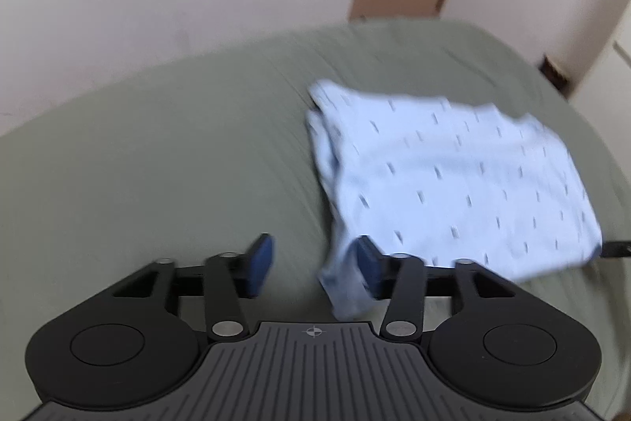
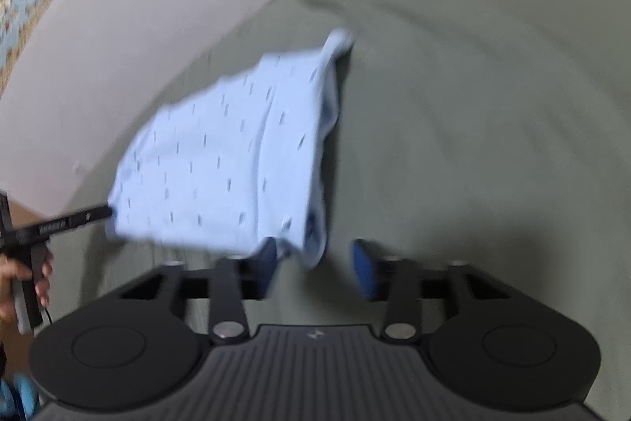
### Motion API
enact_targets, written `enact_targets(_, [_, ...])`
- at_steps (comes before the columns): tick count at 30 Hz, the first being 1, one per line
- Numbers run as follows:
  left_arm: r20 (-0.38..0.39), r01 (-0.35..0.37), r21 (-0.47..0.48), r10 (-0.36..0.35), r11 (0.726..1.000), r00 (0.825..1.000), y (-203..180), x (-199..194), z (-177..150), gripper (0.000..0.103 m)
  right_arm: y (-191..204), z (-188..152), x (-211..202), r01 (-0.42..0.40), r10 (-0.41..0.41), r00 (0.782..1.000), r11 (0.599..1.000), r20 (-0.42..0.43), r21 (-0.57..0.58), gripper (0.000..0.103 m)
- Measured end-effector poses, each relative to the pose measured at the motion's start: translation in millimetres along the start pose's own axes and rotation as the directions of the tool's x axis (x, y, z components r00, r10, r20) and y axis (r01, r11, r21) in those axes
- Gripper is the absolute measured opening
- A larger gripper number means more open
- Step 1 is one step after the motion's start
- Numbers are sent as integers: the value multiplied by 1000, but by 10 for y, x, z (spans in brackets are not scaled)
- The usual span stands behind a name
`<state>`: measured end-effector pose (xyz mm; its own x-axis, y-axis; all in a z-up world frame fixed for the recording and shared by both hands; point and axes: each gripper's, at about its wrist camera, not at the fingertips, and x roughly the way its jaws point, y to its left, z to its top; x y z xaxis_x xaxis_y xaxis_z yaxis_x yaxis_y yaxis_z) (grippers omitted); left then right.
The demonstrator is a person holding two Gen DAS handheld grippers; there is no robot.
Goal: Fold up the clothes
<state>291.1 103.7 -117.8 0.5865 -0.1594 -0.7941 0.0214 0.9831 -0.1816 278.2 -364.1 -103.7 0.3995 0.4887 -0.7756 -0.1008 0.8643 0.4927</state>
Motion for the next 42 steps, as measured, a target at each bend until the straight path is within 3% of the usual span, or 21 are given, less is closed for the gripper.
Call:
enact_targets(6, [16, -40, 21, 40, 999, 999, -129, 306, 523, 53, 84, 635, 163, 39, -38, 996, 999, 75, -4, 50])
enact_targets(12, [-25, -66, 39, 67, 997, 997, -256, 855, 899, 53, 114, 1227, 684, 85, -86, 995, 996, 51, 28, 50])
enact_targets(18, [-18, -72, 59, 73, 996, 997, -333, 1160, 928, 52, 11, 1371, 1085, 112, -113, 994, 992, 8, 59, 50])
enact_targets(19, [-16, -70, 71, 71, 995, 997, -351, 1166, 924, 43, 19, 1362, 1111, 108, -108, 994, 993, 8, 47, 38])
enact_targets(20, [-18, -60, 80, 62, 995, 998, -364, 1166, 929, 22, 27, 1357, 1129, 99, -100, 995, 994, 6, 37, 10])
enact_targets(21, [-21, -48, 89, 50, 995, 999, -373, 1162, 941, 15, 33, 1360, 1135, 84, -84, 997, 996, -1, 29, 9])
enact_targets(23, [-26, -23, 106, 26, 994, 999, -392, 1154, 965, 9, 47, 1372, 1130, 77, -78, 997, 997, 1, 16, 8])
enact_targets(27, [22, -29, 100, 27, 995, 999, -357, 1088, 1037, 9, 56, 1427, 1045, 67, -68, 996, 998, 54, 19, 8])
enact_targets(31, [23, -63, 136, 61, 989, 998, -364, 1184, 975, 9, 26, 1412, 1103, 73, -75, 995, 997, 59, 34, 8])
enact_targets(36, [69, -59, 104, 52, 993, 996, -297, 1202, 868, 18, -80, 1320, 1172, 75, -80, 995, 993, 57, 89, 10])
enact_targets(40, [80, -96, 21, 94, 995, 992, -211, 986, 891, 44, -118, 1305, 869, 80, -100, 986, 986, 130, 150, 44])
enact_targets(42, [86, -90, -17, 91, 996, 992, -121, 771, 864, 48, -108, 1271, 702, 73, -96, 983, 987, 156, 146, 45])
